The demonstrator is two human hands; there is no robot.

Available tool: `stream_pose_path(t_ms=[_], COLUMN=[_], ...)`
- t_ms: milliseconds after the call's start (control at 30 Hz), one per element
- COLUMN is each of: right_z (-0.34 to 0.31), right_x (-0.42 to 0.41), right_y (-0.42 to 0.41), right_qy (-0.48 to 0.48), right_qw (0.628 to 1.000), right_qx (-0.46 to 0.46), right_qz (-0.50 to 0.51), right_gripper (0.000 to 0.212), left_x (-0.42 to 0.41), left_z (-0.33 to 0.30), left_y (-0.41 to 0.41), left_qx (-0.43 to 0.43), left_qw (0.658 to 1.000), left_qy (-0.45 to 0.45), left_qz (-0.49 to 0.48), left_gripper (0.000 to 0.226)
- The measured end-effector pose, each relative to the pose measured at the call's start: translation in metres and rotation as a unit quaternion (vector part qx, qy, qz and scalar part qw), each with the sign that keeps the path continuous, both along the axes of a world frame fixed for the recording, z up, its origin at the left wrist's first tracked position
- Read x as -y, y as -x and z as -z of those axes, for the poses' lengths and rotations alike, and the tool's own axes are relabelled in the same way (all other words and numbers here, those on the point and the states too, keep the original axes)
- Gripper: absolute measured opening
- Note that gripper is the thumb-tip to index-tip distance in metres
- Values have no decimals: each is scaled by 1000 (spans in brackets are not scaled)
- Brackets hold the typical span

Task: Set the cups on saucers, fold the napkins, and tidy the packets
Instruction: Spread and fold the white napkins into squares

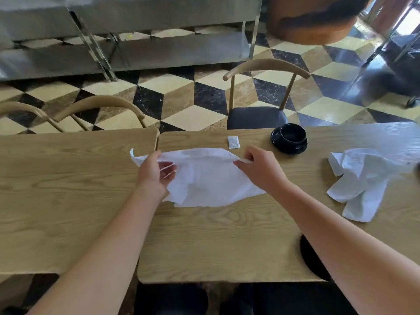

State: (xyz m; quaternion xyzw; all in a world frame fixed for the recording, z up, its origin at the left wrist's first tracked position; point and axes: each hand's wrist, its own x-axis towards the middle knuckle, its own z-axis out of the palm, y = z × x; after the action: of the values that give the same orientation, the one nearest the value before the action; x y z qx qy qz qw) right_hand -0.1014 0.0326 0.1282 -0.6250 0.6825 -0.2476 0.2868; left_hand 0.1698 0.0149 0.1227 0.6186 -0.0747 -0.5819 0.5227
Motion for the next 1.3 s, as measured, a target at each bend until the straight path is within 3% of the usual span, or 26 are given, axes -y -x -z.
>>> stream_pose_path(t_ms=[200,433,700,867,1067,1300], right_z=[-39,-79,-99,-59,29,105], right_x=[9,33,37,-24,-103,-172], right_y=[19,22,24,21,17,7], right_qy=[52,168,199,137,-51,-228], right_qw=[997,978,971,978,974,929], right_qx=[-59,-119,-133,-122,-162,-204], right_qz=[-27,-12,-19,-98,-148,-209], right_gripper=[5,18,21,26,25,24], left_x=[25,43,41,-28,-125,-221], left_z=[-59,-84,-89,-20,77,137], left_y=[1,-7,-24,-44,-60,-77], left_qx=[99,67,69,71,83,217], left_qw=[984,979,972,981,992,961], left_qy=[131,185,210,150,-19,-146], left_qz=[71,52,74,96,96,90], left_gripper=[22,21,16,24,53,29])
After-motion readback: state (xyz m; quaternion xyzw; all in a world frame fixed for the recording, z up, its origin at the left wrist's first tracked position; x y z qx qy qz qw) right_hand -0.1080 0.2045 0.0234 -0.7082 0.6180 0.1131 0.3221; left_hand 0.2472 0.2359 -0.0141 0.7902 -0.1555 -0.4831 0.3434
